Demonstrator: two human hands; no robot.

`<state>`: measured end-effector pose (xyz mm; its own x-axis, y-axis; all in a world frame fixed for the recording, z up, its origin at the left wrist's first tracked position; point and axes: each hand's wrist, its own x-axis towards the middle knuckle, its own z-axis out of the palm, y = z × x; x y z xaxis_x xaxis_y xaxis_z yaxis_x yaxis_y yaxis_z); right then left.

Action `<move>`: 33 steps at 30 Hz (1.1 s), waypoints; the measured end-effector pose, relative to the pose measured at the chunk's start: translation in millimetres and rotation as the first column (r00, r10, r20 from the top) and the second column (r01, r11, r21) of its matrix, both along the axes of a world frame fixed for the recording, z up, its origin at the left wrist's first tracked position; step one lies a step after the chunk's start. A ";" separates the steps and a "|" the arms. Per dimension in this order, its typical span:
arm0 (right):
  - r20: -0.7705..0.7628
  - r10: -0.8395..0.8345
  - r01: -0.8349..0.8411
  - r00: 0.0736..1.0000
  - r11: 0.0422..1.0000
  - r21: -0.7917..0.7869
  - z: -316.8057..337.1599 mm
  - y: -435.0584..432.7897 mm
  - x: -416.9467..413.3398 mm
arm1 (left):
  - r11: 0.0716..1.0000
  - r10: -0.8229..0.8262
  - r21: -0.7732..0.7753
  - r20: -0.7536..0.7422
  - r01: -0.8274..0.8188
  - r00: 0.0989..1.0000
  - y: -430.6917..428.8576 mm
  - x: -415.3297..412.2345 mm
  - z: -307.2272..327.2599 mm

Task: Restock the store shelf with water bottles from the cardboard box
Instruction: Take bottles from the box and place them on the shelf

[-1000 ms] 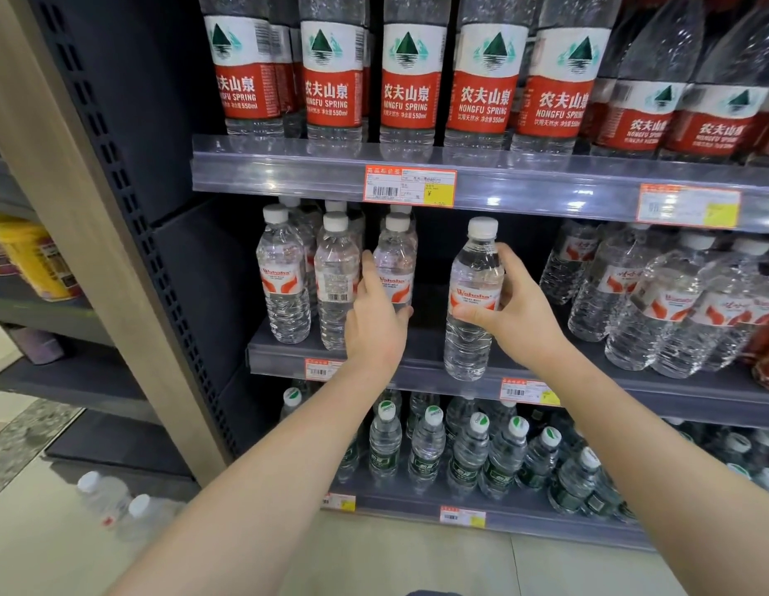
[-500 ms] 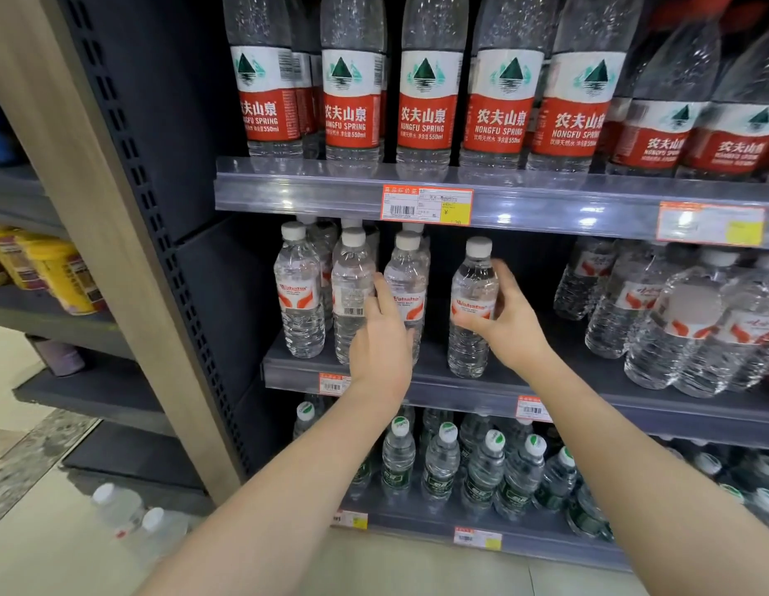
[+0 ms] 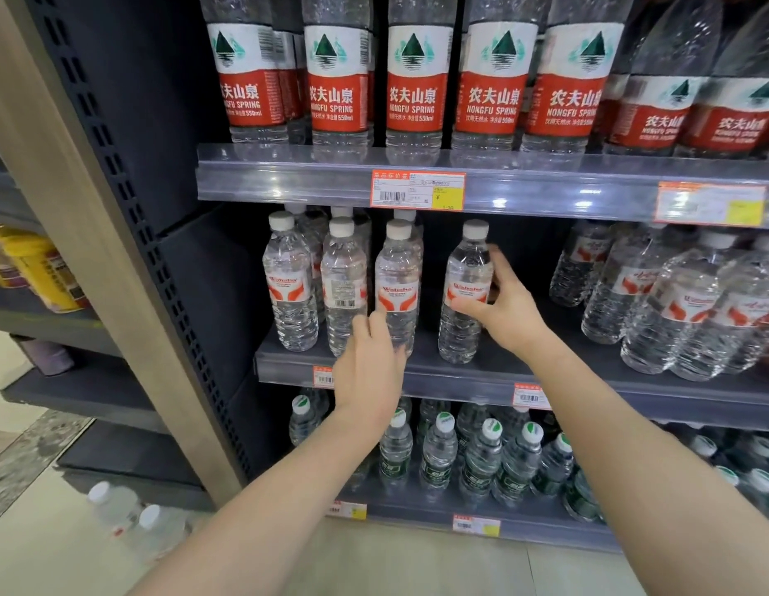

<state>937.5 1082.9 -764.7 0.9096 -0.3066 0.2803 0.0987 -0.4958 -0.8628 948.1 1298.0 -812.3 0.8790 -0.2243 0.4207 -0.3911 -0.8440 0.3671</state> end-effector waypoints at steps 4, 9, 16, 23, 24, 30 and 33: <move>-0.018 0.011 -0.011 1.000 1.000 0.026 3.2 -2.1 10.7 | 0.997 -0.043 0.070 0.003 0.043 0.999 7.7 2.2 6.4; -0.027 0.046 -0.044 0.999 0.997 0.059 4.4 -3.1 26.7 | 0.992 -0.099 0.073 -0.030 0.101 0.995 11.0 -7.1 6.6; 0.021 0.035 -0.035 0.999 0.999 0.034 -12.5 -9.7 25.8 | 0.983 -0.150 0.097 -0.041 0.153 0.988 16.8 -14.9 1.9; -0.011 0.056 -0.056 0.998 0.998 -0.019 -17.2 -16.3 29.5 | 0.972 -0.206 0.099 -0.077 0.213 0.976 19.1 -14.7 12.5; -0.011 0.055 -0.055 0.998 0.998 -0.021 -17.9 -17.5 31.0 | 0.972 -0.198 0.116 -0.083 0.206 0.977 19.4 -13.4 12.7; -0.032 0.020 -0.021 0.999 1.000 -0.022 -18.6 -24.3 53.2 | 0.963 -0.156 0.203 -0.104 0.175 0.982 22.0 -13.0 12.1; -0.043 0.010 -0.012 0.999 0.999 -0.046 -15.2 -26.5 64.3 | 0.960 -0.159 0.220 -0.088 0.175 0.983 21.3 -17.6 13.6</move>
